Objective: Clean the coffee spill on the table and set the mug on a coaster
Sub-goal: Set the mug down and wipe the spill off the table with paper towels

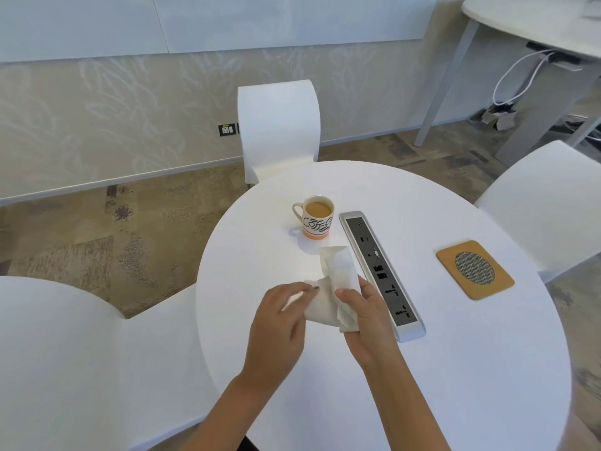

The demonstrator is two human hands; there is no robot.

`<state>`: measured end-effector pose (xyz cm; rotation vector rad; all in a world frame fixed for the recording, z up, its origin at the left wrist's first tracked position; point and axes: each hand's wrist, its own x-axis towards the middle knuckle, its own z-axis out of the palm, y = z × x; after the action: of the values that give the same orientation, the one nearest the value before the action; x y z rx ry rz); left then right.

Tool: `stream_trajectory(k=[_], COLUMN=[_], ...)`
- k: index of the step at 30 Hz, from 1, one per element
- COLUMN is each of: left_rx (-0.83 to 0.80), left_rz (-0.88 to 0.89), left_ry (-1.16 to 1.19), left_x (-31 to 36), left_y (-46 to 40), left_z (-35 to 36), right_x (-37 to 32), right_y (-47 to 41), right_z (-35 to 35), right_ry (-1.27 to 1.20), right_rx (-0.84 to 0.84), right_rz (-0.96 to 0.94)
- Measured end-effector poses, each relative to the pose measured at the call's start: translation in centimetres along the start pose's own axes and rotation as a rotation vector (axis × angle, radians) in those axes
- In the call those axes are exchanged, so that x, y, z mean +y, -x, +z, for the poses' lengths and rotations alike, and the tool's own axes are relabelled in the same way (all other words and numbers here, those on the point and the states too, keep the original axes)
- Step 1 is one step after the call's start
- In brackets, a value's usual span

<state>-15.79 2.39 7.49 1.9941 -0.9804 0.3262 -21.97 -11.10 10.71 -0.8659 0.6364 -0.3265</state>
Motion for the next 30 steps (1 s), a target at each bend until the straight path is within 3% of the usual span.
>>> stream_trajectory(k=[2,4,6,8,12,18,24,30], left_rx=[0.087,0.070,-0.043,-0.222,-0.470,-0.554,-0.726,-0.730], left_rz=[-0.268,-0.537,-0.727,-0.806,-0.835,-0.905,-0.820,-0.749], left_ry=[0.179,0.413,0.577,0.645,0.804,1.055,1.000,0.907], left_x=[0.3,0.4,0.2,0.0,0.2,1.5,2.1,2.9], left_y=[0.4,0.3,0.1,-0.1,-0.4,-1.2,-2.2,-3.1], left_z=[-0.6,-0.8,-0.8,-0.8,-0.8,-0.9,-1.2,-0.6], right_x=[0.2,0.2,0.2,0.3,0.3,-0.1,-1.6,-2.3], right_y=[0.1,0.4,0.8,1.0,1.8,2.8,4.0,4.0], right_z=[-0.1,-0.1,-0.2,-0.5,-1.0,-1.3,-1.3,-3.1], right_ry=[0.036,0.056,0.111,0.179,0.278,0.379,0.648,0.843], right_rx=[0.003,-0.020,-0.062,-0.103,-0.131,-0.098,-0.148,0.143], right_rz=[0.004,-0.005,-0.022,-0.021,0.000,-0.031,-0.130,-0.257])
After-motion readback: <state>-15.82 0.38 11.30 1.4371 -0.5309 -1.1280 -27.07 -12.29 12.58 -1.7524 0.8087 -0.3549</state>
